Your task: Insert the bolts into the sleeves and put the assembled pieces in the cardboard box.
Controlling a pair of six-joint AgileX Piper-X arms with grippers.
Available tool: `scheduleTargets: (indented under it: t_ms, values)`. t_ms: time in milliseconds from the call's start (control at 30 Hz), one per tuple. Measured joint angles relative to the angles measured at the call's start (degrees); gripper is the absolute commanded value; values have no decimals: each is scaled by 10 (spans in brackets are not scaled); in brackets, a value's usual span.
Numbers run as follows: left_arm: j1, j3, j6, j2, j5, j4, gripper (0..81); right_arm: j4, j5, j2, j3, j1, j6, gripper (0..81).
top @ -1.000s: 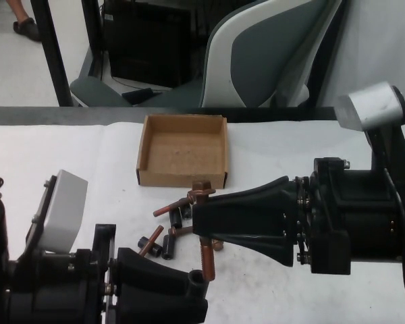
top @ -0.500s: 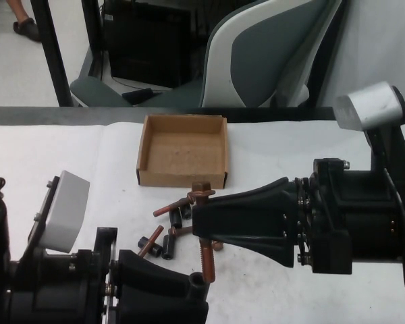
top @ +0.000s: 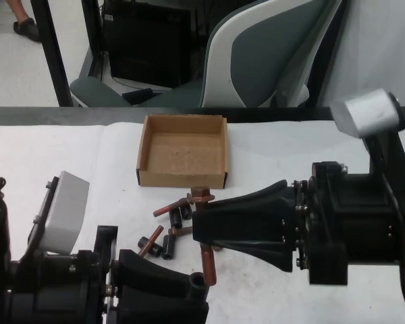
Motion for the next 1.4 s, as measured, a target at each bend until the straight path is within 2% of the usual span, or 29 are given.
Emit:
scheduleTargets:
  t_ms: [167, 400, 767, 933, 1167, 1400]
  values:
    - [0, 0, 20, 21, -11, 0, 8, -5, 0, 28, 0, 0, -67, 2]
    - [0, 0, 37, 39, -32, -8, 8, -77, 0, 47, 0, 0, -87, 2]
    - [0, 0, 2, 40, -35, -33, 8, -80, 0, 47, 0, 0, -114, 2]
    - [0, 0, -5, 40, -35, -38, 8, -80, 24, 47, 0, 0, -147, 2]
    - [0, 0, -7, 40, -85, -66, 8, -80, 70, 47, 0, 0, -173, 2]
    - [0, 0, -10, 40, -96, -100, 8, -80, 76, 47, 0, 0, -176, 2]
